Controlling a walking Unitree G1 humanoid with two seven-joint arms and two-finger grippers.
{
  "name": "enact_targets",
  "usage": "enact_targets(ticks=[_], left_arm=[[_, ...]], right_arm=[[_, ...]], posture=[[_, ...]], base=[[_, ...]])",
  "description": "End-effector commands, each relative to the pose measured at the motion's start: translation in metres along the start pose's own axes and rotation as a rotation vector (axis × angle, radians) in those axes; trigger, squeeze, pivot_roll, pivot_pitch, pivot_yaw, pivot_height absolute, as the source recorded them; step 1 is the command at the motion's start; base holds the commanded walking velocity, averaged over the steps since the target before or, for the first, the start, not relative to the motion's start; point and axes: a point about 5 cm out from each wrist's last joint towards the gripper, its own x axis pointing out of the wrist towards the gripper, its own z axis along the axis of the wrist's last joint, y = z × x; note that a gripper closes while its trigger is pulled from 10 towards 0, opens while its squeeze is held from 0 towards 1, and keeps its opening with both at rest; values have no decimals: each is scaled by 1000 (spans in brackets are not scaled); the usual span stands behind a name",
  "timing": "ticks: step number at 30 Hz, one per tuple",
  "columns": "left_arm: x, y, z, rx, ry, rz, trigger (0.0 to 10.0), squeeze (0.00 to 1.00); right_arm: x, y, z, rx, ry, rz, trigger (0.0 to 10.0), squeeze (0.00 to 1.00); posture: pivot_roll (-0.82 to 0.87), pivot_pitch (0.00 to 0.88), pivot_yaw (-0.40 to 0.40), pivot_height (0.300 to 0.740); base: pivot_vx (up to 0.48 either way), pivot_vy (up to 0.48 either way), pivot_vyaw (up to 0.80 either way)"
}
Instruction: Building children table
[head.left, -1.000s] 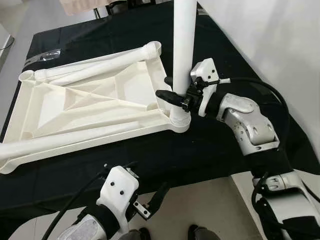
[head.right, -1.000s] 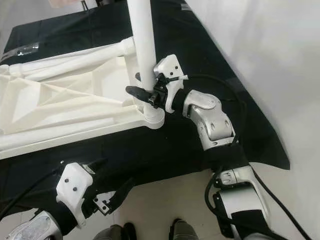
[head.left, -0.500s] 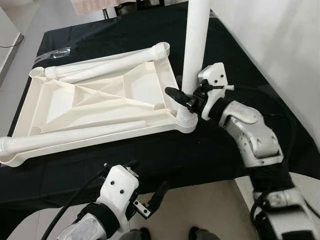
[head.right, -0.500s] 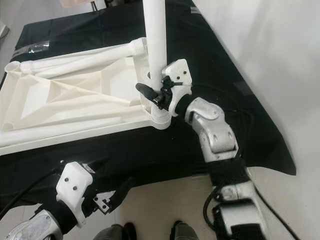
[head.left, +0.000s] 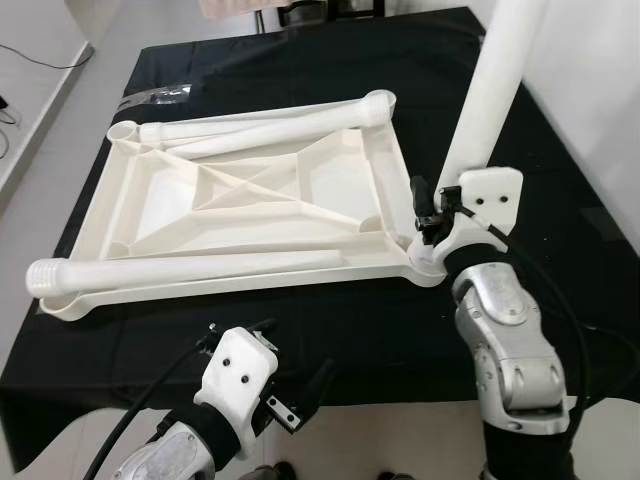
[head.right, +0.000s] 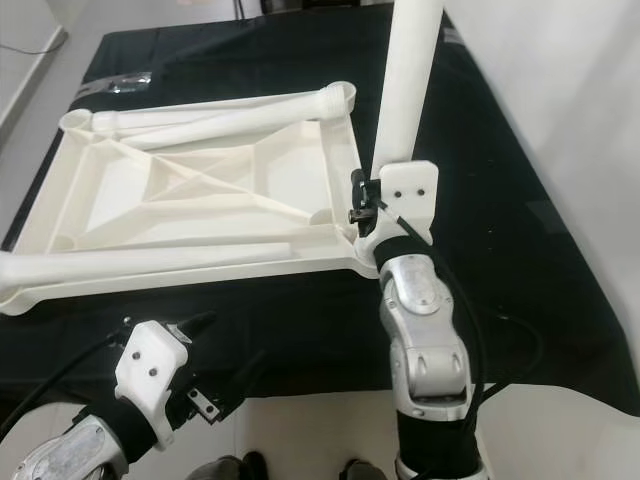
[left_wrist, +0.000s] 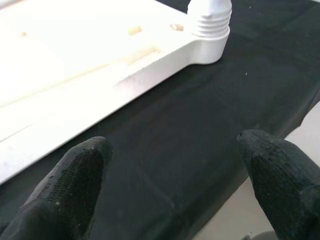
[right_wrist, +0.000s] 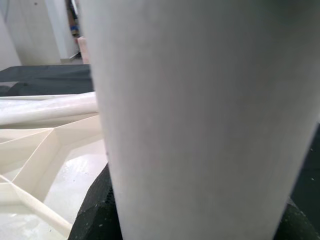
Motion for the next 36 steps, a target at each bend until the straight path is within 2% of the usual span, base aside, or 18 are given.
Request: enact_targets(ticks=[1, 3, 4, 8, 10, 14, 15, 16, 17, 19, 22, 25, 30, 31, 32, 33, 34, 36], left_arm=[[-1, 1, -7, -12, 28, -3, 10000, 0], [-1, 2, -8, -10, 29, -1, 10000, 0], [0, 2, -8, -8, 28, 2, 10000, 0], [1, 4, -9, -2, 28, 6, 10000, 0], [1, 4, -10, 1, 27, 12, 10000, 0], [2, 4, -11, 5, 23, 16, 10000, 0], [3, 3, -11, 5, 21, 19, 10000, 0], [3, 3, -11, 5, 21, 19, 10000, 0], [3, 3, -11, 6, 19, 22, 10000, 0], [5, 3, -12, 6, 15, 27, 10000, 0], [6, 3, -12, 6, 14, 28, 10000, 0], [7, 2, -13, 5, 9, 34, 10000, 0], [9, 2, -15, -1, 2, 33, 10000, 0], [9, 2, -15, -6, -4, 27, 10000, 0], [9, 2, -15, -6, -4, 27, 10000, 0], [9, 2, -15, -13, -9, 21, 10000, 0], [9, 2, -15, -13, -9, 21, 10000, 0], [9, 2, -14, -22, -15, 12, 10000, 0]], right_arm=[[-18, -8, -83, 20, 482, -72, 10000, 0], [-18, -7, -83, 52, 477, -50, 10000, 67], [-16, -7, -79, 79, 452, -27, 10000, 1000], [-6, -7, -66, 163, 364, 55, 10000, 1000], [9, -11, -46, 220, 236, 191, 10000, 1000], [29, -25, -25, 173, 130, 335, 10000, 1000], [35, -28, -18, 117, 107, 415, 10000, 239], [35, -28, -18, 117, 107, 415, 10000, 239], [39, -31, -14, 79, 96, 472, 10000, 0], [47, -31, -4, 16, 78, 630, 10000, 0], [49, -30, -1, -11, 71, 679, 10000, 0], [52, -24, 7, -56, 64, 959, 10000, 0], [66, -24, 9, -67, 65, 1037, 10000, 0], [69, -23, 7, -66, 72, 1053, 7373, 0], [69, -23, 7, -66, 72, 1053, 7373, 0], [71, -22, 5, -69, 76, 1069, 1373, 0], [71, -22, 5, -69, 76, 1069, 1373, 0], [71, -22, 1, -59, 92, 1083, 0, 0]], posture=[[8, 254, 79, 740], [8, 246, 79, 740], [10, 242, 79, 740], [9, 235, 80, 740], [14, 232, 80, 740], [17, 226, 76, 740], [18, 221, 70, 740], [18, 221, 70, 740], [18, 221, 70, 740], [19, 210, 57, 740], [19, 210, 57, 740], [26, 198, 43, 740], [32, 184, 36, 740], [35, 178, 36, 740], [35, 178, 36, 740], [35, 177, 36, 740], [35, 177, 36, 740], [37, 176, 38, 740]], base=[[0, 0, 0], [0, 0, 0], [0, 0, 0], [0, 0, 0], [0, 0, 0], [0, 0, 0], [0, 0, 0], [0, 0, 0], [0, 0, 0], [0, 0, 0], [0, 0, 0], [0, 0, 0], [0, 0, 0], [0, 0, 0], [0, 0, 0], [0, 0, 0], [0, 0, 0], [0, 0, 0]])
